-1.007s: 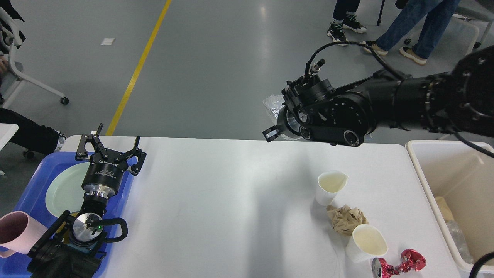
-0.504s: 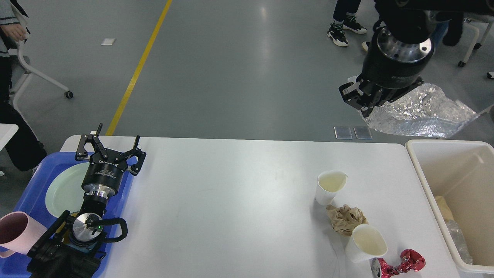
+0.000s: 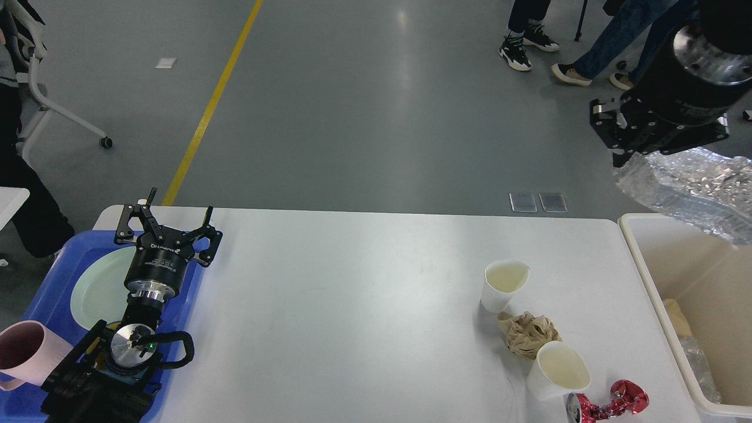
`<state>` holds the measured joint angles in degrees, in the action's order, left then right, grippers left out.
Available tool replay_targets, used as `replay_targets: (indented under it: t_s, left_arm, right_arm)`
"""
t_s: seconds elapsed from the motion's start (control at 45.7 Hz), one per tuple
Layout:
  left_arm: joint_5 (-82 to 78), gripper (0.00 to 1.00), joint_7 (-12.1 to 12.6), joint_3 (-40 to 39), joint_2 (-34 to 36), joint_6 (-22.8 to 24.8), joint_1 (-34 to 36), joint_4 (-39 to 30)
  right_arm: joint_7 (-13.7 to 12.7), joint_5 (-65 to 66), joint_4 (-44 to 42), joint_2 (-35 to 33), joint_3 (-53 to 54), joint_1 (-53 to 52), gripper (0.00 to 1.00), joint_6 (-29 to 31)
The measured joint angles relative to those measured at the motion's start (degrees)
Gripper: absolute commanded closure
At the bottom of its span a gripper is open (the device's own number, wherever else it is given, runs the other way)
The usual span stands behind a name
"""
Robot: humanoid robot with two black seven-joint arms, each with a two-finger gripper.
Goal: Tidy desktop
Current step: 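Lift the foil packet and carry it over the white bin, then lower the foil packet into the bin and open the right gripper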
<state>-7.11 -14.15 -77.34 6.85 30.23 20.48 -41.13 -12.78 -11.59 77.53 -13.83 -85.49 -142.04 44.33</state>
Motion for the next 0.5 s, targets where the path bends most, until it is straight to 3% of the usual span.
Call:
replay_targets:
  t_s: [0.285,0.504]
  left_arm:
    - [0.0,0.04,0.0,0.1,0.0,0.0,0.0,0.0]
    - [0.1,0.04,0.0,0.1,0.0,0.0,0.0,0.0]
  right_arm:
    - [0.0,3.8,-11.3,-15.1,-3.6,15.6,1.0,-11.0]
    - [0.1,4.1,-29.7,-25.4,9.3,37.9,1.0,-14.6]
